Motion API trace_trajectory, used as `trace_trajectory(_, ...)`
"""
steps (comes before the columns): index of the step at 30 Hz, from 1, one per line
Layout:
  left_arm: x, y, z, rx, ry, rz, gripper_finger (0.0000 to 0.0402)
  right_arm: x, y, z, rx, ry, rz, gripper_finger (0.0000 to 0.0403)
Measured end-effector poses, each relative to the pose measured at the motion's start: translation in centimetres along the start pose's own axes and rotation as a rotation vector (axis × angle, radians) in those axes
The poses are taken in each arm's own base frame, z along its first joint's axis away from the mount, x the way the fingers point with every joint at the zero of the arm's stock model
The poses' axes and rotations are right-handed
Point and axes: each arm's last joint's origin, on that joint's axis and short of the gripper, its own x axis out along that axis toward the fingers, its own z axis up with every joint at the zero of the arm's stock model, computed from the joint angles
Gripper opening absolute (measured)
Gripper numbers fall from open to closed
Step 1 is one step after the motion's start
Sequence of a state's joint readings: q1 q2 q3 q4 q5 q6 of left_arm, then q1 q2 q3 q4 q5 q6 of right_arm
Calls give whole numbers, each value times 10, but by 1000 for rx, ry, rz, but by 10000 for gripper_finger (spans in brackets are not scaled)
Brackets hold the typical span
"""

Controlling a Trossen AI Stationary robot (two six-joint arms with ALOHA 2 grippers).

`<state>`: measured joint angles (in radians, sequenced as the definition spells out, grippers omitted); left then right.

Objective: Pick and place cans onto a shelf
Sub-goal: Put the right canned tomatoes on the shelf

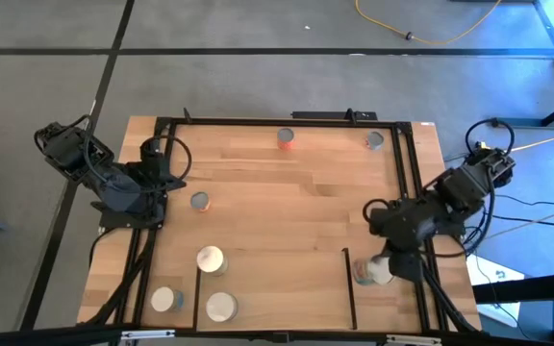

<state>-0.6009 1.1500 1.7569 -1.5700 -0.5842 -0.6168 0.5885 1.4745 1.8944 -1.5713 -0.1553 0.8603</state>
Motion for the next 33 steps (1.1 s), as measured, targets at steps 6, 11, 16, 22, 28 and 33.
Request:
trace_trajectory(6, 0, 0, 0, 2, 0, 0, 0, 0, -11, 20, -17, -31, 19, 0)
trace_trajectory(11, 0, 0, 0, 25, 0, 1, 0, 1, -16, 43, -50, -118, 57, 0)
trace_trajectory(16, 0, 0, 0, 34, 0, 0, 0, 8, -20, 68, -139, -198, 72, 0)
trace_trajectory(22, 0, 0, 0, 52, 1, 0, 0, 26, -29, 97, -140, -207, 38, 0)
trace_trajectory(28, 0, 0, 0, 52, 1, -1, 0, 44, -30, 121, -157, -153, 67, 0)
trace_trajectory(33, 0, 0, 0, 53, 2, -2, 0, 42, -22, 134, -189, -125, 111, 0)
